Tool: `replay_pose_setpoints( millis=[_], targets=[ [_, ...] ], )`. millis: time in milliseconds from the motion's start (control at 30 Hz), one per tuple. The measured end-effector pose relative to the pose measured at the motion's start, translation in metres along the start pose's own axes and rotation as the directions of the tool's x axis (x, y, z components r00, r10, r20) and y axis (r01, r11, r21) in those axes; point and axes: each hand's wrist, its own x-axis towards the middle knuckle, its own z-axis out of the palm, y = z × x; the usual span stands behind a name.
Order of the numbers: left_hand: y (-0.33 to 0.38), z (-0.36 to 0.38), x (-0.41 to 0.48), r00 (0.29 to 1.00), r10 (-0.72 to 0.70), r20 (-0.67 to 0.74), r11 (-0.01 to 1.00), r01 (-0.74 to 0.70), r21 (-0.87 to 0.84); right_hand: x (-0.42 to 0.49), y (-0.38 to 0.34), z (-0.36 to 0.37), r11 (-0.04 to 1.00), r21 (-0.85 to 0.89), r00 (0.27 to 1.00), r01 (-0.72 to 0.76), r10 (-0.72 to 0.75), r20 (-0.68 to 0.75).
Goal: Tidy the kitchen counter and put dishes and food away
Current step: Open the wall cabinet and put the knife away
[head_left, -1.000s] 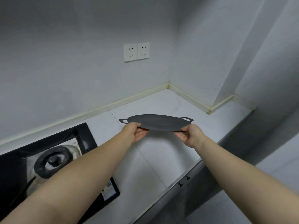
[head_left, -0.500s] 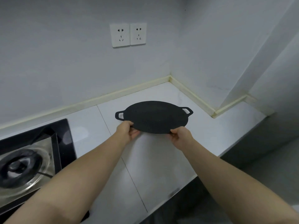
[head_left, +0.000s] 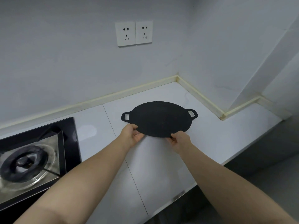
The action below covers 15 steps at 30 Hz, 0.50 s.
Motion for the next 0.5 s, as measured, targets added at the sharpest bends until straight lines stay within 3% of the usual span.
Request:
replay_pose_setpoints(
  millis=[200, 400, 500],
  targets=[
    [-0.007, -0.009, 0.003, 0.998, -0.053, -0.043, 0.998, 0.055, 0.04, -0.006, 0.01, -0.002, 0.997, 0.037, 0.998, -0.062, 0.061, 0.026],
    [-0.019, -0.021, 0.007, 0.987, -0.13, -0.096, 0.981, 0.142, 0.13, -0.006, 0.015, -0.019, 0.978, -0.149, 0.989, -0.145, 0.145, -0.008],
    [-0.023, -0.023, 0.006, 0.983, -0.14, -0.114, 0.984, 0.151, 0.094, -0.001, 0.018, -0.025, 0.977, -0.127, 0.985, -0.172, 0.168, -0.042]
  ],
)
